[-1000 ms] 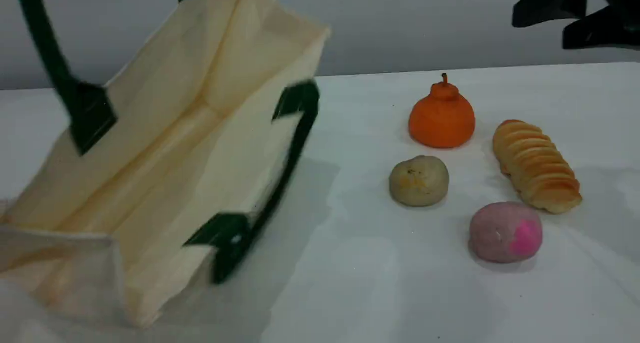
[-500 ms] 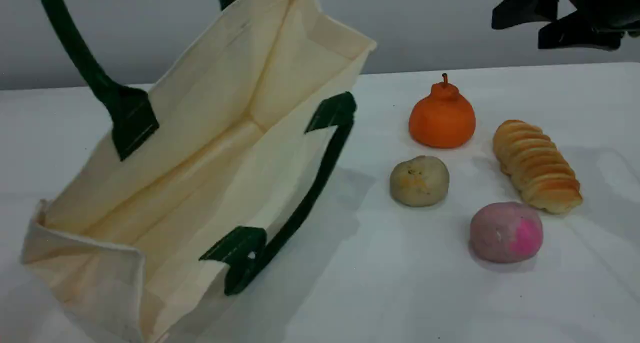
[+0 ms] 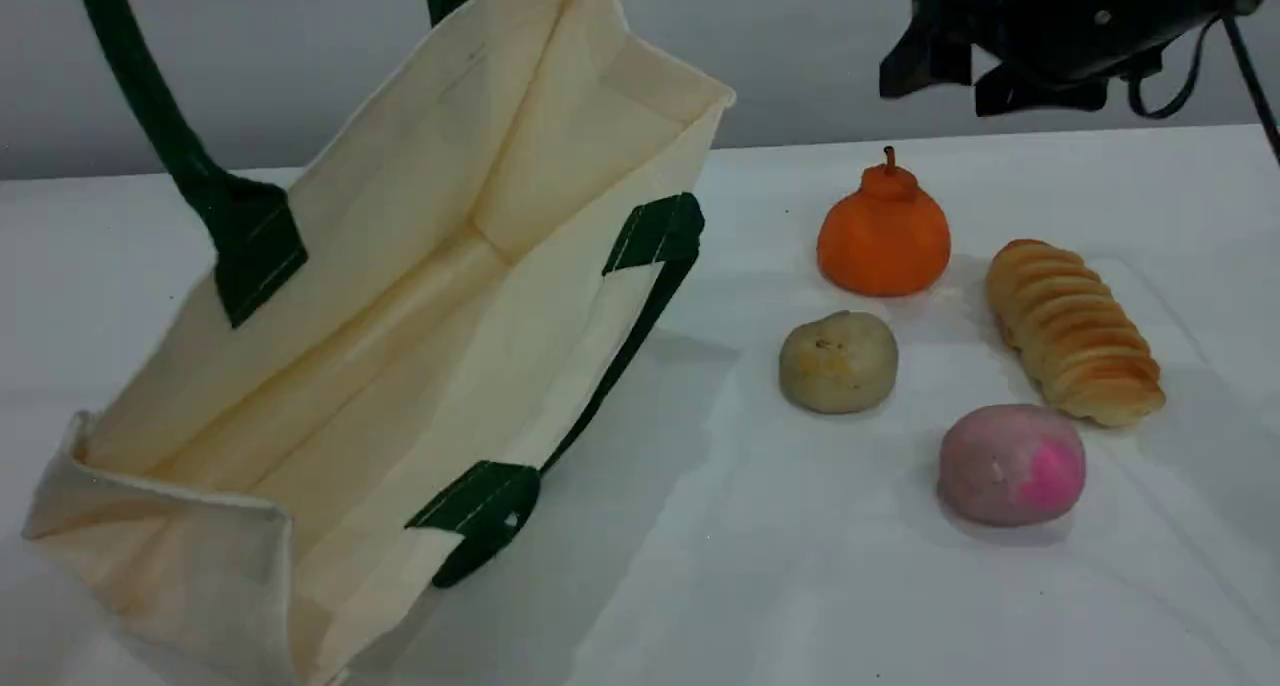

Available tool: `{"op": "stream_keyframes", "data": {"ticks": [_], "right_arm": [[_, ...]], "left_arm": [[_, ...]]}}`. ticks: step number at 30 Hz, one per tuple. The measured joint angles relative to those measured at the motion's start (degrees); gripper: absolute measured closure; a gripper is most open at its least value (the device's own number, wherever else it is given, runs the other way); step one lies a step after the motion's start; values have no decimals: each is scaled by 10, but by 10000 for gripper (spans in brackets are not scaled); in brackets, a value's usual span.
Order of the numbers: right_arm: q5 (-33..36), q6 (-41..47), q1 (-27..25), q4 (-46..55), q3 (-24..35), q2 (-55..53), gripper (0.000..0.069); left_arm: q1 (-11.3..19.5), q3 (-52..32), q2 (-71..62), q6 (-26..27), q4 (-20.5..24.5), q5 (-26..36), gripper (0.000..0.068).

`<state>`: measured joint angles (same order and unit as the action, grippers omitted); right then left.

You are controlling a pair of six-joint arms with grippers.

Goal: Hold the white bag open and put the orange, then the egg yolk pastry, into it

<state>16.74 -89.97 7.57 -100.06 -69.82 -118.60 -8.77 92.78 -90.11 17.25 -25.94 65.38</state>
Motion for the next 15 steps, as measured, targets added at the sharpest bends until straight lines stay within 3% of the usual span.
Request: {"op": "stream_keyframes", "data": {"ticks": [15], "right_arm": [[18, 0, 13, 2, -40, -86, 134]], "left_arm": [[0, 0, 0, 0, 0, 1, 617]]}}
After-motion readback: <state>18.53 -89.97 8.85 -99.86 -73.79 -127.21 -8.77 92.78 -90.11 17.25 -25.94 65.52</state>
